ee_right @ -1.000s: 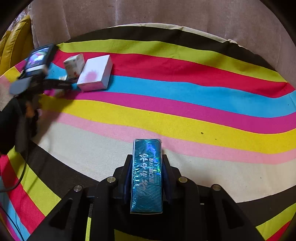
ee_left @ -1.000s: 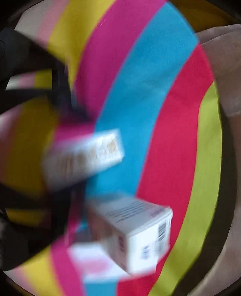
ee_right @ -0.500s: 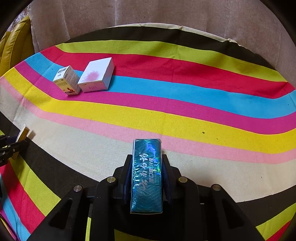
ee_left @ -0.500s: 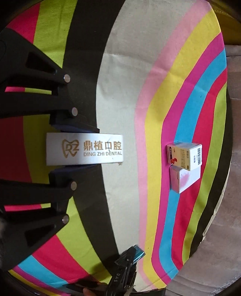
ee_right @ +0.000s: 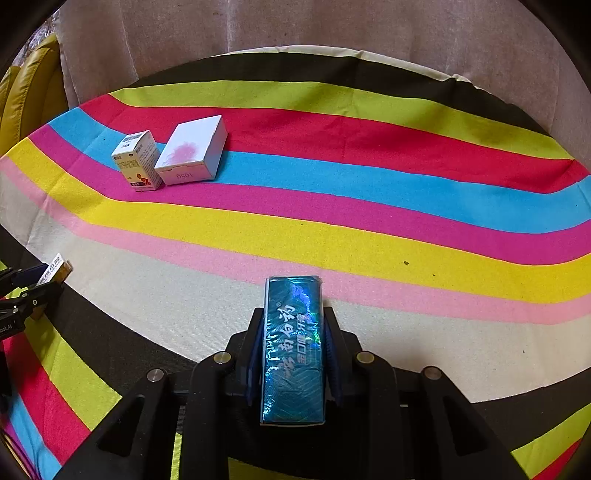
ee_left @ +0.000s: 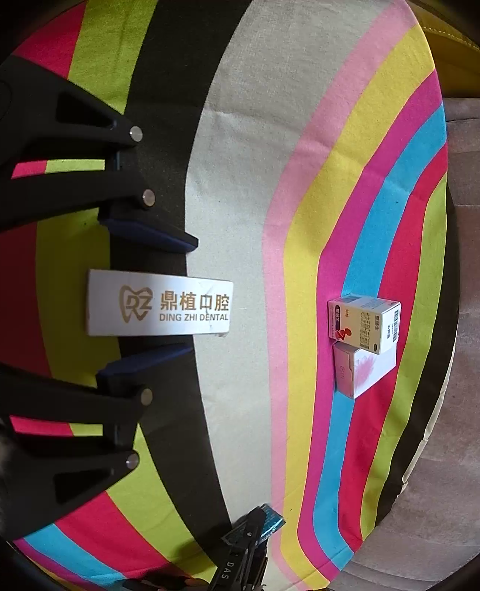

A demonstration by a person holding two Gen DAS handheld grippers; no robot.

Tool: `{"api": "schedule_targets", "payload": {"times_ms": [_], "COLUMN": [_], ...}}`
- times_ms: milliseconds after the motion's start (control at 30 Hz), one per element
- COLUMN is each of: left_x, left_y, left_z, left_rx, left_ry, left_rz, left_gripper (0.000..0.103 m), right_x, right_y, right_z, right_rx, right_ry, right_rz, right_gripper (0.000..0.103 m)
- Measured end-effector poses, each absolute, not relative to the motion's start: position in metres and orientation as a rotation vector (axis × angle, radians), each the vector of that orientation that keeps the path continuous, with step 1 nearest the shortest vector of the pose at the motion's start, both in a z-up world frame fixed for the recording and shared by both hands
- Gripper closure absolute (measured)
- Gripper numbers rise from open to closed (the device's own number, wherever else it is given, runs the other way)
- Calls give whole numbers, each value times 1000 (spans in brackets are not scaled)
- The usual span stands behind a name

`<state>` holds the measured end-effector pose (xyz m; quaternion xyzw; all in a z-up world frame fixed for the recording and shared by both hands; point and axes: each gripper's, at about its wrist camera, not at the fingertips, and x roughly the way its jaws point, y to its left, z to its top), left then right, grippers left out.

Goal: Organize rigid objects
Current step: 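Carry the dental box and teal box over the storage box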

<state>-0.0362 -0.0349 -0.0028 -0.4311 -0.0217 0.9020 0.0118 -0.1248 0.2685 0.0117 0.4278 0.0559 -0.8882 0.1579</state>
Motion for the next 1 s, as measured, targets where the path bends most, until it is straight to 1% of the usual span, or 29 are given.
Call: {"api": "schedule_targets", "payload": {"times_ms": [233,367,533,567,600,633,900,1000], "left_x": [-33,-33,-34,-34,-33,-31,28,50], "left_y": [-37,-38,-40,-41,-44,-46,-42,-31], "left_z": [-2,-1,-1,-1,0,0,3,5], "left_rx": [-1342,-1341,-1338,-1339,-1337,-1333,-1321,-1337], "left_ry": [-78,-79,-86,-91,-106,-121,-199,-151], "left_rz": [2810,2809,2806,2813,2824,2823,2794,2775], "left_gripper": [47,47,48,54,66,69,69,69], "right_x": [-122,-101,-43,-32,-20,-11,32,38], "right_y": [264,257,236,232,227,222,194,187], "right_z": [12,16,26,28,30,32,30,26], "right_rx": [1234,1315,1275,1261,1243,1232,1227,1240], "right_ry": [167,50,-40,-54,-59,-47,42,48], "right_rz": [-2573,-2625,-2645,-2645,-2644,-2638,-2559,-2540], "right_gripper": [73,73,73,73,73,73,73,73]}}
